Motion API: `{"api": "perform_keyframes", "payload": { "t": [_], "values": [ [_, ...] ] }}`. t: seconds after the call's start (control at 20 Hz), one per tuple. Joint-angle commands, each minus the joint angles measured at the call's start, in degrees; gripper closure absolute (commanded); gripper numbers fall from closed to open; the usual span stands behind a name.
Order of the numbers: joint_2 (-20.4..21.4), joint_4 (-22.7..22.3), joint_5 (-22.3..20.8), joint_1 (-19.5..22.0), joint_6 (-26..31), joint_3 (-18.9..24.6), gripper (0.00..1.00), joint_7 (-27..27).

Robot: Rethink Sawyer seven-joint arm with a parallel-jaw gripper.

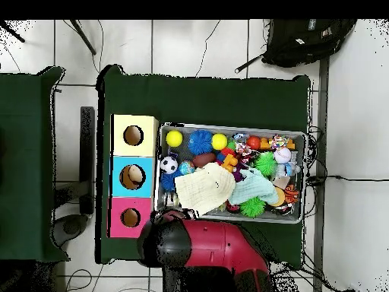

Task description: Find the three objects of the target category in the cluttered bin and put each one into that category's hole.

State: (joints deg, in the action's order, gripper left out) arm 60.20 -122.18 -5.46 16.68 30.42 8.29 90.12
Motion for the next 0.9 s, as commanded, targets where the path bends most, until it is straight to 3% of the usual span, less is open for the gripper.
{"api": "perform_keyframes", "payload": {
  "t": [0.05,0.35,0.9],
  "values": [
    [2.69,-2.98,0.91,3.41,-4.3,3.03,0.0,3.56],
    [0.74,4.25,-1.62,1.51,-1.27,1.02,0.0,5.02],
    [-2.57,8.53,-1.53,4.2,-3.08,2.42,0.0,3.59]
  ]
}}
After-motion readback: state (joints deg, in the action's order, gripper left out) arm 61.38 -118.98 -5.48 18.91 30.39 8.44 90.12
